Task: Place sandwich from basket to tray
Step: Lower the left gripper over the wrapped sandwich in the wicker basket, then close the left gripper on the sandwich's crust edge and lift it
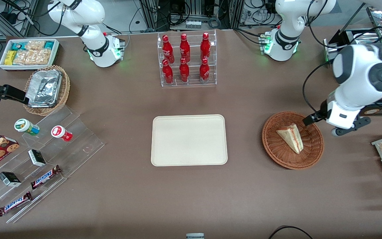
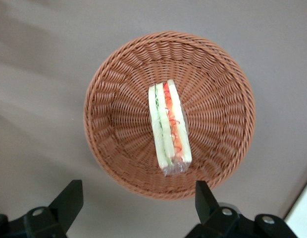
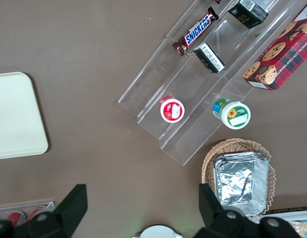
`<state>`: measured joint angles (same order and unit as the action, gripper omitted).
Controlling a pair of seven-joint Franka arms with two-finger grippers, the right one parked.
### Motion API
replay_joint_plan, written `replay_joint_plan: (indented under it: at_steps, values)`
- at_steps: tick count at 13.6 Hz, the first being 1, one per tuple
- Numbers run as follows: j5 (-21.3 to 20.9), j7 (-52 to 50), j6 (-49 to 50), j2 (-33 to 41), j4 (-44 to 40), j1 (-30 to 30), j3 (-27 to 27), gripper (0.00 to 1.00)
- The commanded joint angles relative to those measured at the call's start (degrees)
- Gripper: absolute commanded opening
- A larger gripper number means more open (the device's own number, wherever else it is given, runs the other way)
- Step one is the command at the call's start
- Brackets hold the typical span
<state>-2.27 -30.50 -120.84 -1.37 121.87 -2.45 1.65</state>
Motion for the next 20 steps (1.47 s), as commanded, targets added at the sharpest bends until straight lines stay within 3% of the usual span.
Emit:
replay_joint_plan:
  at_steps: [1,5,11,20]
  values:
    - [0.8,-5.9,-5.7,2.7,5.7,-1.8,-0.1,1.00]
    - [0.7,-11.9,-14.3,-0.2,8.8,-4.5,-0.2,1.00]
    - [0.4,-12.7,-23.1,-5.5,10.4,-4.5,-0.2,1.00]
    - [-0.3,-13.0,-28.0,-9.4,11.2,-4.5,-0.4,1.00]
